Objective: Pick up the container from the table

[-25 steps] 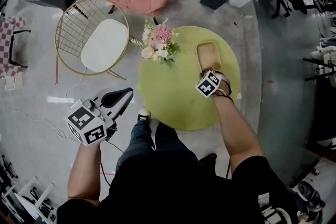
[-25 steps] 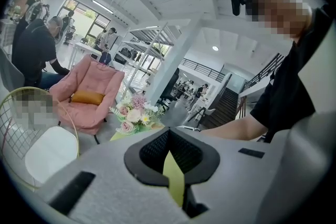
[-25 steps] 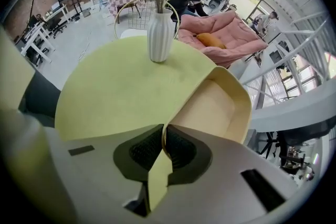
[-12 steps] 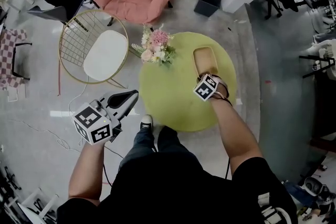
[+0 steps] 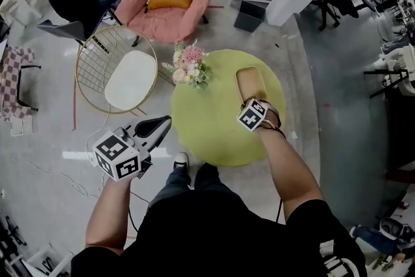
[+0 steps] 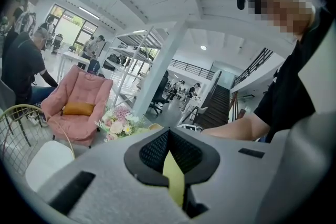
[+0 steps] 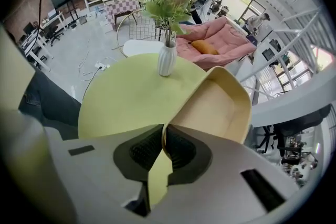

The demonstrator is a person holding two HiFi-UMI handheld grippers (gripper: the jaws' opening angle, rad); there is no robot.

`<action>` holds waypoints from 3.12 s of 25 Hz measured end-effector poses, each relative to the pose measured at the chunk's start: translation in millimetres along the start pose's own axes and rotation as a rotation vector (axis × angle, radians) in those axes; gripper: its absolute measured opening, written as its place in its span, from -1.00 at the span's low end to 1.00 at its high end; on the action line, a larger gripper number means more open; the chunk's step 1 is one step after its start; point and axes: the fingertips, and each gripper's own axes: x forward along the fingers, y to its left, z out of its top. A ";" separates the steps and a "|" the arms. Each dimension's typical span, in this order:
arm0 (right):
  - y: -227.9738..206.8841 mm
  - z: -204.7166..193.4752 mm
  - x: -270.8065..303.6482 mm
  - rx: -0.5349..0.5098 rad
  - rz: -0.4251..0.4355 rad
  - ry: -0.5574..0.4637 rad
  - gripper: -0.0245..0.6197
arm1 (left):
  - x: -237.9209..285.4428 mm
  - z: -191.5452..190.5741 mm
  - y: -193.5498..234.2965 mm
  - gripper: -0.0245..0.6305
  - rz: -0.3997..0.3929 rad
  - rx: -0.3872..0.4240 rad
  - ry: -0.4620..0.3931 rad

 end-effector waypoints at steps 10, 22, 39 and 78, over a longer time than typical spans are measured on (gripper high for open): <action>16.7 5.9 -41.2 -0.019 -0.011 0.001 -0.85 | -1.5 11.0 -18.6 -0.87 -0.029 0.032 -0.007; 28.8 30.6 -98.5 -0.016 -0.028 -0.049 -0.85 | 5.7 23.2 -29.3 -0.87 -0.075 0.062 0.003; 40.0 25.0 -162.7 0.003 -0.016 -0.056 -0.85 | 27.4 18.1 -47.6 -0.87 -0.134 0.110 0.056; 54.9 5.3 -281.6 -0.028 -0.036 -0.097 -0.85 | 52.4 15.0 -58.0 -0.87 -0.156 0.147 0.103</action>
